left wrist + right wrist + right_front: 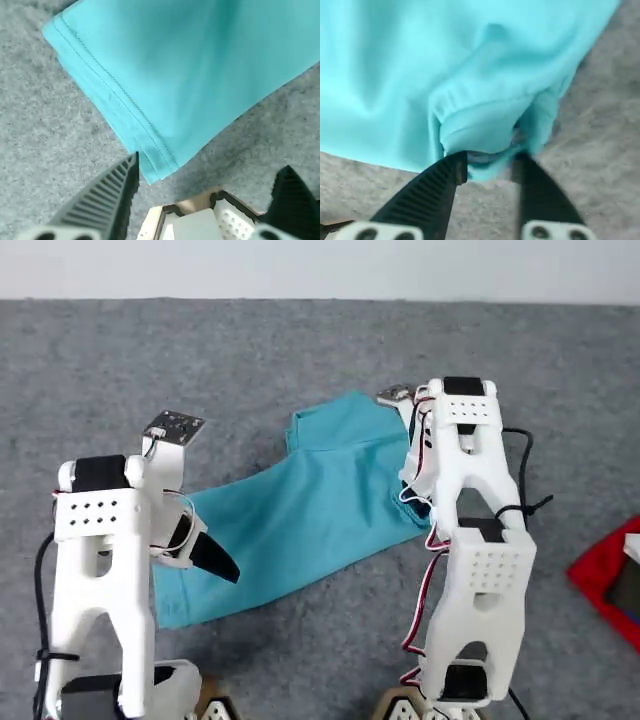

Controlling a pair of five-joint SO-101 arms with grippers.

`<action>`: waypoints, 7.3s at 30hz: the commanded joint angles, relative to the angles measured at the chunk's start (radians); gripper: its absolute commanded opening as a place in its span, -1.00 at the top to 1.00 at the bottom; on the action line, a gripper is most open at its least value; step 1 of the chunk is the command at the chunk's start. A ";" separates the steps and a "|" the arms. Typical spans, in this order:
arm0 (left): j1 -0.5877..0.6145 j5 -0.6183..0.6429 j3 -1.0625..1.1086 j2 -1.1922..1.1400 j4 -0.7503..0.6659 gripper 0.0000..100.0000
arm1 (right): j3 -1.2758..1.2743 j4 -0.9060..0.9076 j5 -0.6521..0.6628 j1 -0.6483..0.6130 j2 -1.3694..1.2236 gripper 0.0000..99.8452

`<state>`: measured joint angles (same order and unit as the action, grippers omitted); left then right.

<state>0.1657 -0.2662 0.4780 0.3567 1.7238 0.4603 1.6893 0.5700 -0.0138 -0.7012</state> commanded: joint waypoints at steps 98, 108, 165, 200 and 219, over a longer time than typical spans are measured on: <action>0.000 0.009 0.042 0.002 0.034 0.20 | 1.045 -0.068 0.064 0.131 -0.598 1.00; 0.000 0.009 0.044 0.002 0.034 0.20 | 1.227 0.110 0.061 0.122 -0.598 0.98; -0.002 -0.046 0.142 -0.006 -0.043 0.20 | -0.589 0.105 0.261 0.170 0.835 0.65; -0.118 0.077 -0.460 -0.689 0.034 0.20 | -0.473 -0.021 -0.028 0.302 0.846 0.65; -0.259 0.158 -0.588 -0.961 0.020 0.20 | -0.477 -0.030 0.109 0.610 0.915 0.65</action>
<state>-0.0967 -0.1250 -0.0760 -0.5808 1.7208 -0.0614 1.6648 0.6667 0.5723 0.1887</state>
